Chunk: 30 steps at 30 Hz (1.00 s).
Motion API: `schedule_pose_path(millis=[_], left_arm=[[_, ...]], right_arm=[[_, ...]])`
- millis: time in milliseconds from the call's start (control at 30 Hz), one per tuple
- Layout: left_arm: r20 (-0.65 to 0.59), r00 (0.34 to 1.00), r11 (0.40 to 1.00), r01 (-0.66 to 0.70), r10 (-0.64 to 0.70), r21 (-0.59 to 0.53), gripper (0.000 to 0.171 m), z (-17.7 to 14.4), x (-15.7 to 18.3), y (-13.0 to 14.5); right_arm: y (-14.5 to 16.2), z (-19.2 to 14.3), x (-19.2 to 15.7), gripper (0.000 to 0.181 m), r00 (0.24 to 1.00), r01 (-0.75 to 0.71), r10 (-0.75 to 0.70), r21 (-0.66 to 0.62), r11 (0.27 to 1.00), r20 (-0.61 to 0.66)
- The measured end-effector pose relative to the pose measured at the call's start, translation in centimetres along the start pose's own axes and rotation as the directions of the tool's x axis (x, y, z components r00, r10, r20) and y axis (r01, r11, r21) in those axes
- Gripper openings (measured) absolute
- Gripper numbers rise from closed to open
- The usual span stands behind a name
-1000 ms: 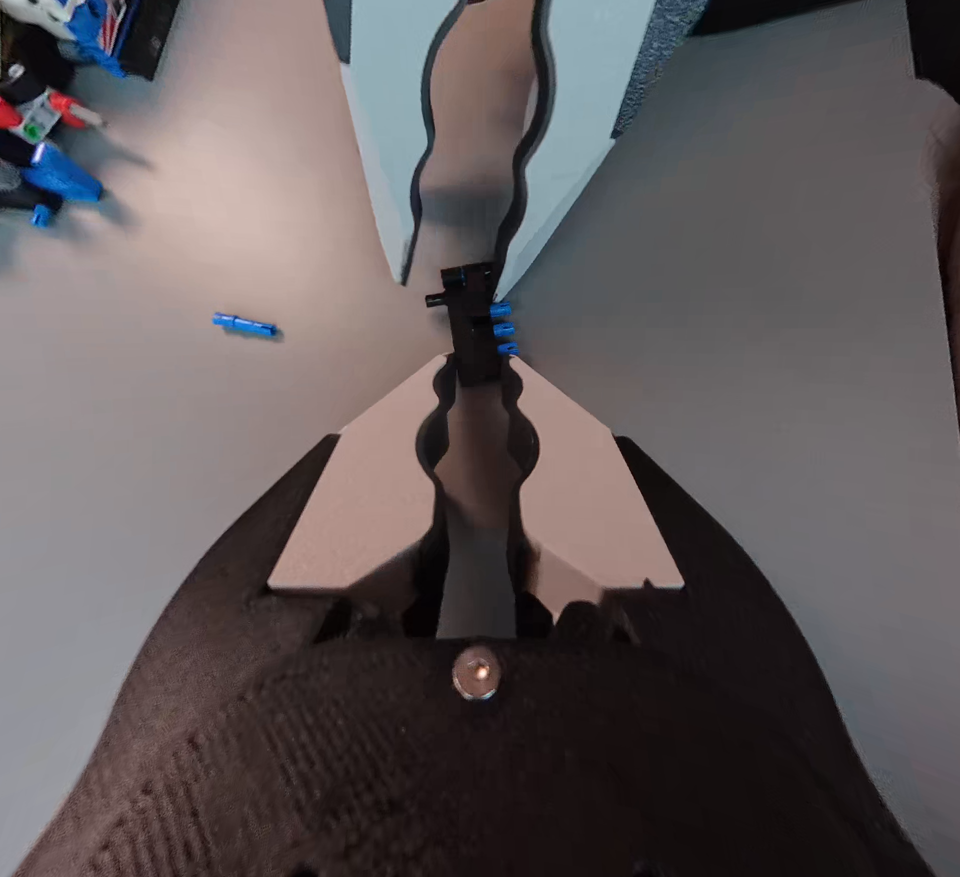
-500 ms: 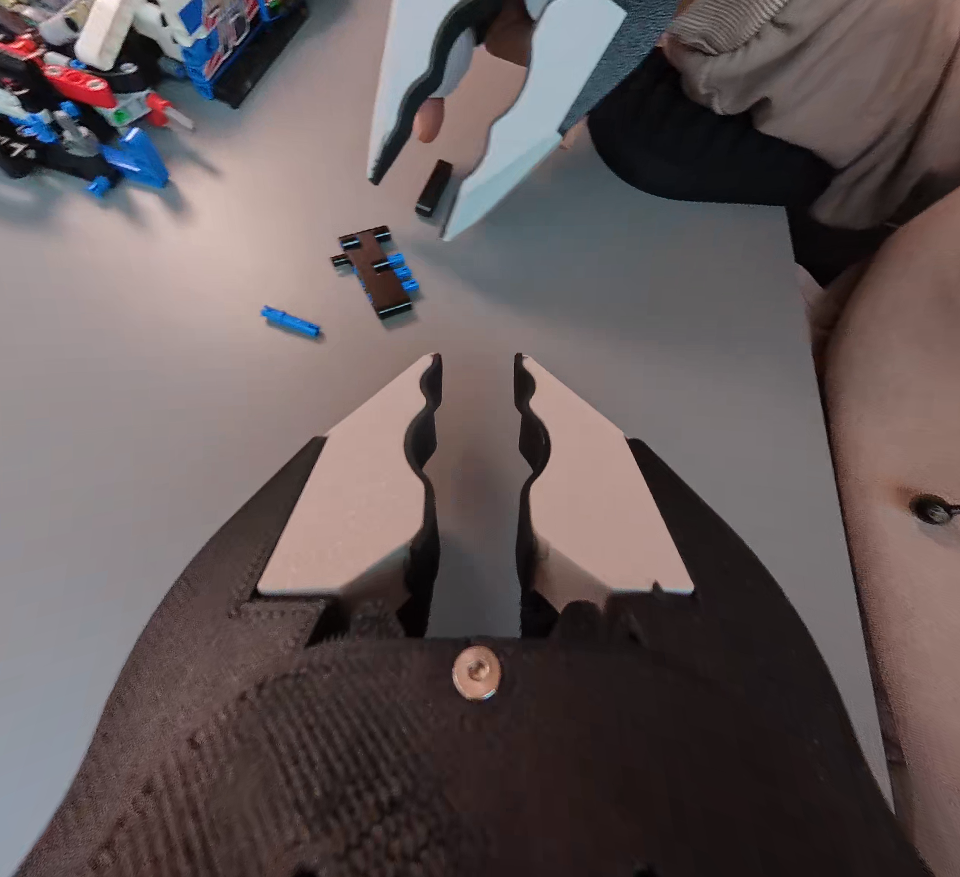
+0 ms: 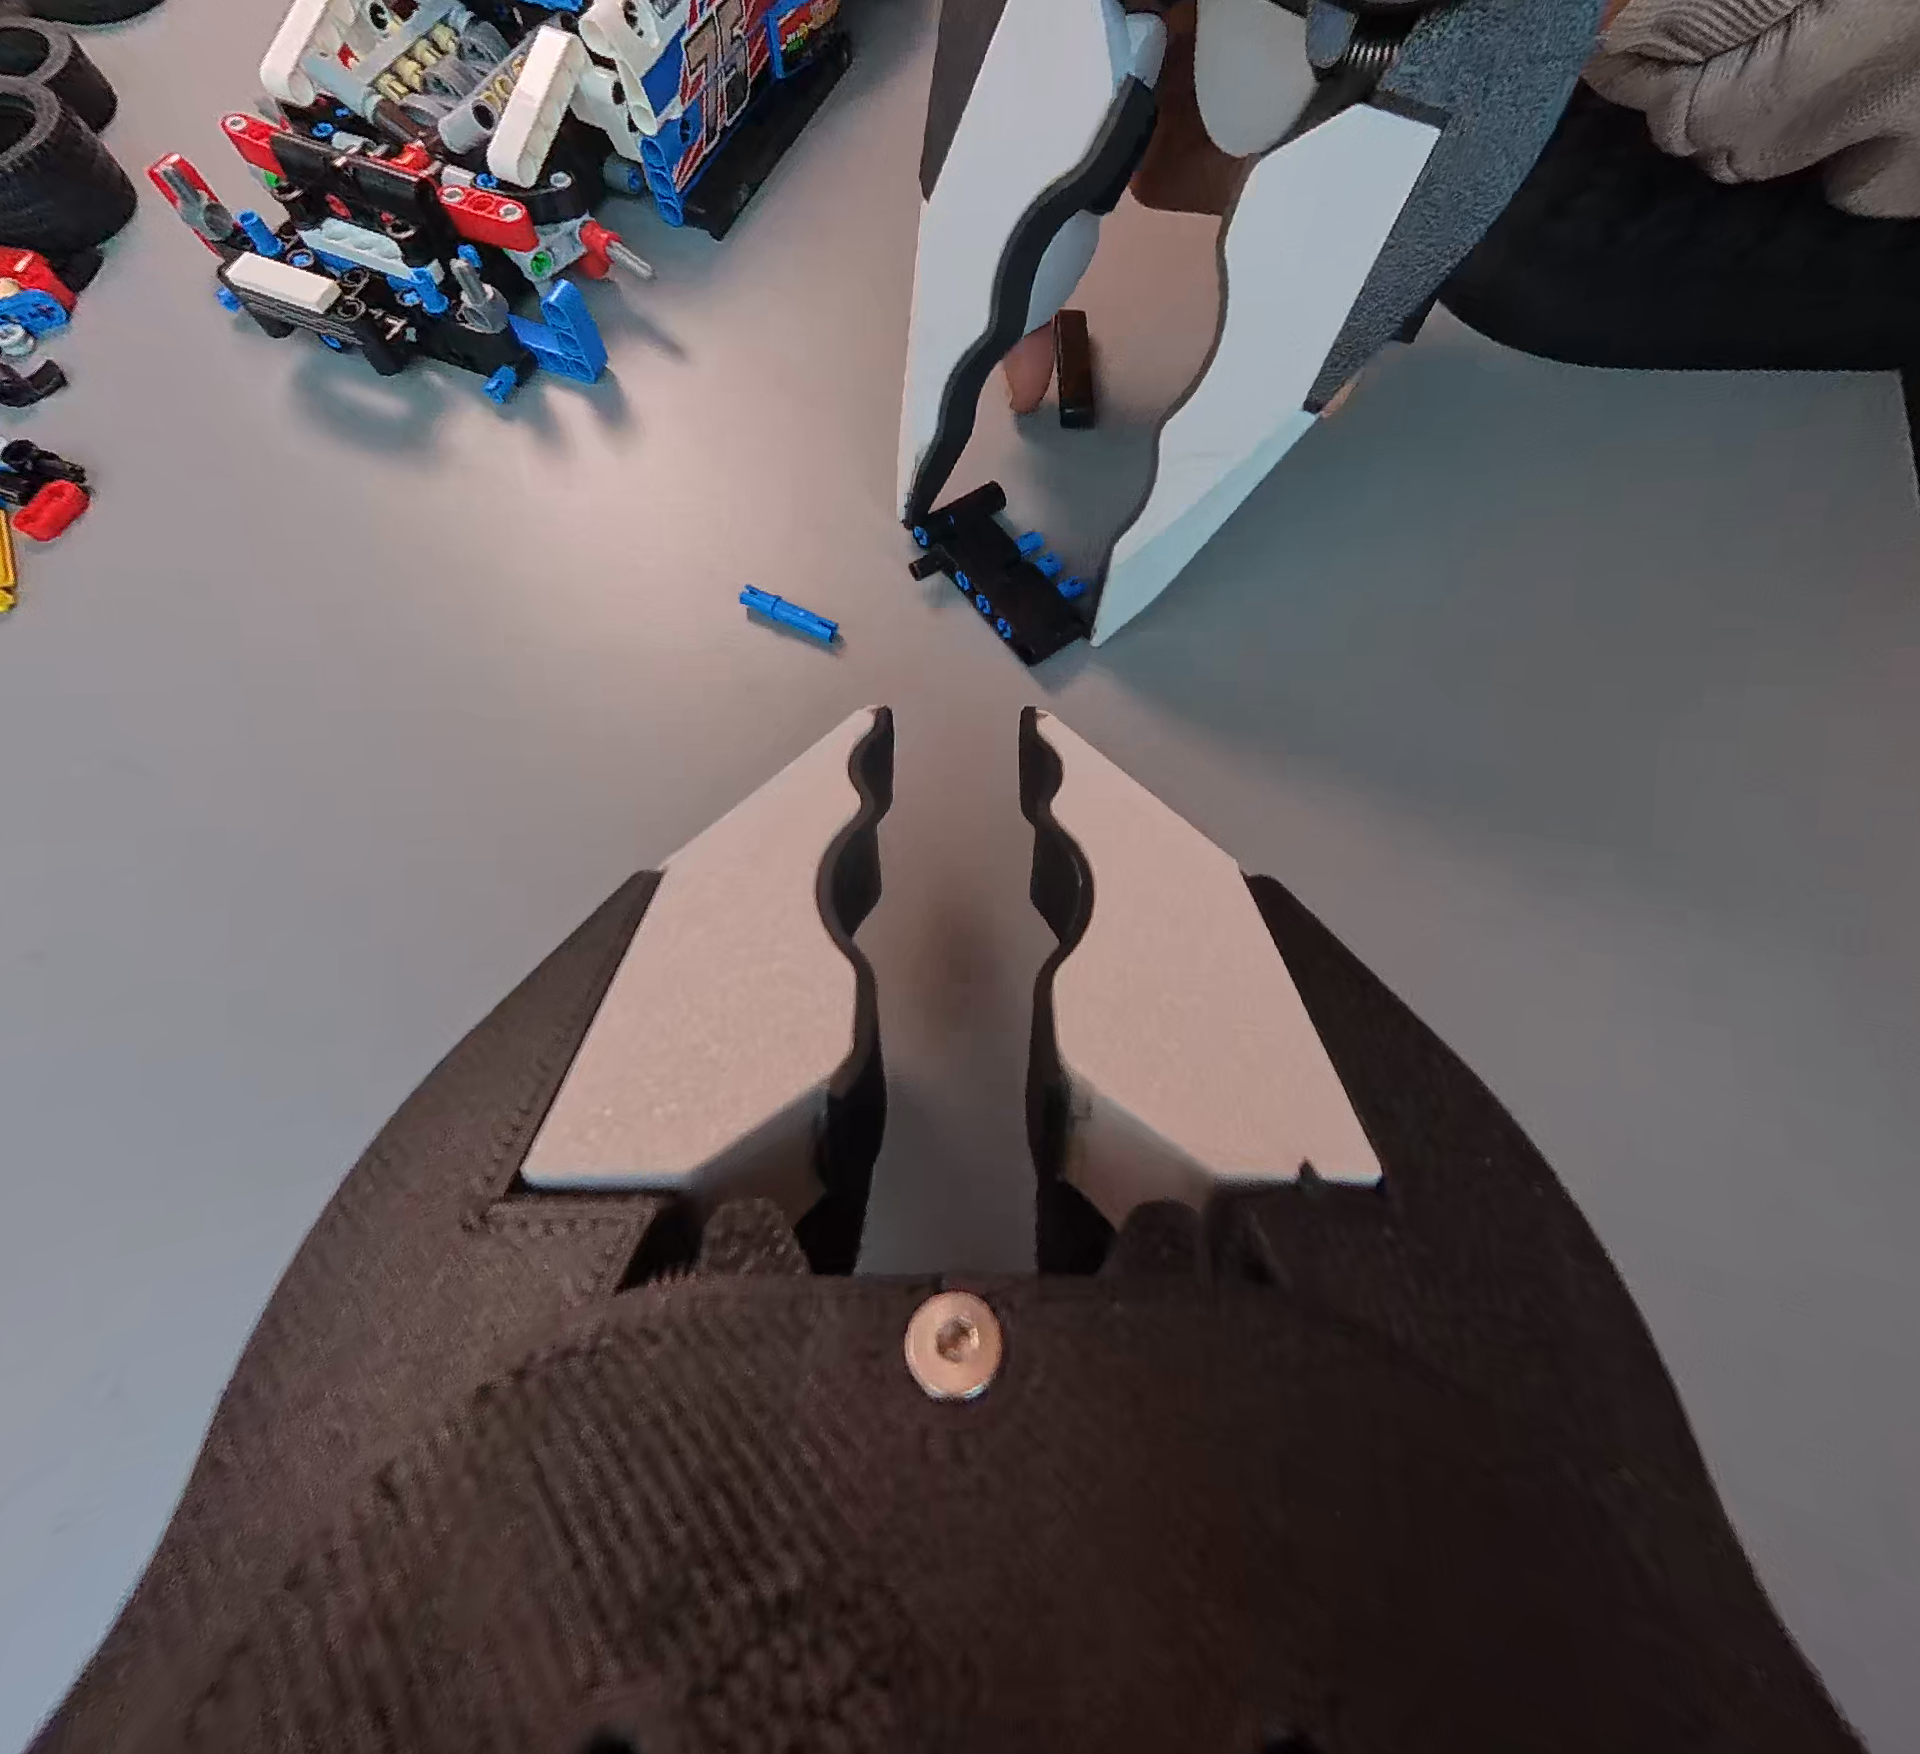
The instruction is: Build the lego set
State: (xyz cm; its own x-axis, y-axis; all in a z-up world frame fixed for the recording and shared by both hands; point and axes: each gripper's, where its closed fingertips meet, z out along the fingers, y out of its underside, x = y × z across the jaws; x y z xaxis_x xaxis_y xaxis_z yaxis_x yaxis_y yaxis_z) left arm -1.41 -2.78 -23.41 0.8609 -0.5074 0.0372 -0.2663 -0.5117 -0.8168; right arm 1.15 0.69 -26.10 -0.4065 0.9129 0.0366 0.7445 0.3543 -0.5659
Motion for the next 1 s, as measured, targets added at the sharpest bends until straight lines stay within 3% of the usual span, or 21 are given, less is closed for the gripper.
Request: schedule_pose_path(millis=[133, 333, 433, 533, 633, 667, 733, 800, 867, 933, 1000], left_arm=[[-0.048, 0.999, 0.999, -0.022, 0.021, -0.037, 0.025, 0.5, 1.0, 0.7], [-0.118, 0.993, 0.998, -0.026, 0.020, -0.055, 0.029, 1.0, 2.5, 1.1], [-0.196, 0.977, 0.996, 0.092, -0.090, 0.002, 0.031, 0.8, 3.2, -0.1], [-0.288, 0.919, 0.950, 0.302, -0.269, 0.078, 0.032, 0.3, 2.8, -1.8], [-0.413, 0.862, 0.920, 0.372, -0.294, 0.120, 0.015, -0.4, 3.6, -2.9], [-0.437, 0.859, 0.916, 0.368, -0.268, 0.161, 0.005, -1.0, 3.7, -3.5], [-0.468, 0.865, 0.888, 0.348, -0.180, 0.300, 0.005, -2.6, 3.7, -5.5], [-0.484, 0.869, 0.821, 0.348, -0.101, 0.453, 0.006, -4.8, 3.5, -7.6], [-0.475, 0.879, 0.743, 0.353, -0.054, 0.568, 0.005, -6.4, 3.2, -9.2], [-0.469, 0.882, 0.694, 0.369, -0.051, 0.618, 0.005, -7.0, 2.9, -9.9], [-0.481, 0.876, 0.683, 0.372, -0.036, 0.628, 0.005, -6.9, 3.4, -10.1]], right_arm=[[-0.6, -0.1, -2.0, 0.047, 0.984, 0.172, -0.174, 0.045, 0.984, 0.032], [-1.8, -0.4, -2.9, 0.047, 0.975, 0.218, -0.222, 0.114, 0.969, 0.022], [-2.7, -1.0, -2.9, 0.047, 0.961, 0.276, -0.271, 0.151, 0.949, -0.049], [-3.6, -1.8, -3.0, 0.048, 0.924, 0.375, -0.352, 0.163, 0.913, -0.153], [-5.0, -2.9, -4.2, 0.048, 0.893, 0.444, -0.405, 0.233, 0.865, -0.196], [-5.5, -3.4, -4.5, 0.047, 0.896, 0.440, -0.396, 0.272, 0.856, -0.201], [-7.0, -5.4, -4.8, 0.051, 0.940, 0.342, -0.305, 0.444, 0.828, -0.153], [-7.9, -7.6, -4.2, 0.055, 0.986, 0.150, -0.164, 0.584, 0.798, -0.029], [-8.3, -8.9, -3.4, 0.047, 0.994, -0.024, -0.052, 0.661, 0.750, 0.095], [-8.9, -9.5, -4.1, 0.032, 0.982, -0.106, -0.037, 0.705, 0.701, 0.184], [-9.7, -9.6, -4.8, 0.023, 0.984, -0.096, -0.048, 0.736, 0.670, 0.171]])
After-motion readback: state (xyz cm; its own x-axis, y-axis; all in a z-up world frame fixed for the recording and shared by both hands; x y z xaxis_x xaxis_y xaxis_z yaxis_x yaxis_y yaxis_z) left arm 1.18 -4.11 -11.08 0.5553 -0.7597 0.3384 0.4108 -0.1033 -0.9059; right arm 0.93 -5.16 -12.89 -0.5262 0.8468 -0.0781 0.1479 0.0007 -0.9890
